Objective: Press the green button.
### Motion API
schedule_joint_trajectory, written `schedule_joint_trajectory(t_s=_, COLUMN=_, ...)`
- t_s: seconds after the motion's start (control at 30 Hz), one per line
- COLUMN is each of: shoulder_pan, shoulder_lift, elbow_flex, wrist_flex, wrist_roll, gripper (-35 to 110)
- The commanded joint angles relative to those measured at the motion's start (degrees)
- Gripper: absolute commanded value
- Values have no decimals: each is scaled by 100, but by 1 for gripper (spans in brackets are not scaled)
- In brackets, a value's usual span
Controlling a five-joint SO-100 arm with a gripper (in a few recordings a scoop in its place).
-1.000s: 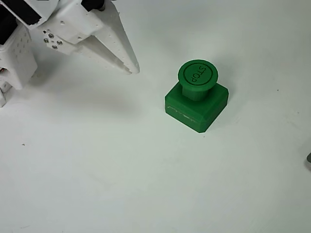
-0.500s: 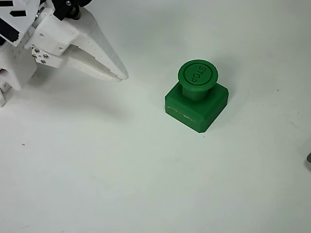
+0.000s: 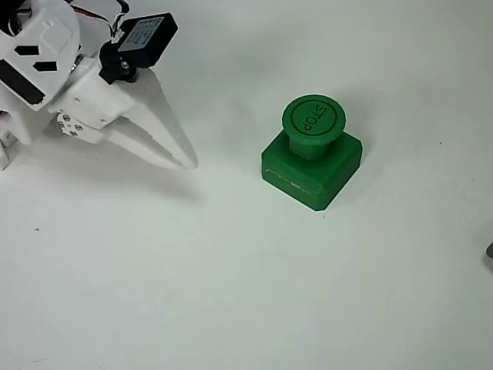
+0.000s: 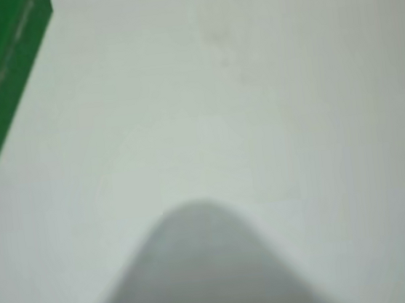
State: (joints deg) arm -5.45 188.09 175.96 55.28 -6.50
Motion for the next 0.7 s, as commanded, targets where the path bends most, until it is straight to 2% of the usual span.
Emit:
schedule_joint_trajectory(t_s=0.0, shoulder_pan=62, shoulder_lift=158, elbow_flex=-44, wrist_flex=923, wrist_roll=97, gripper=0)
schedule_joint_trajectory(t_s=0.13, shoulder_pan=246, shoulder_lift=158, elbow_flex=-44, wrist_flex=1854, wrist_roll=492, gripper=0)
schedule_joint_trajectory(t_s=0.67, shoulder_pan=97, shoulder_lift=158, elbow_flex=-44, wrist_flex=1881, wrist_roll=413, gripper=5)
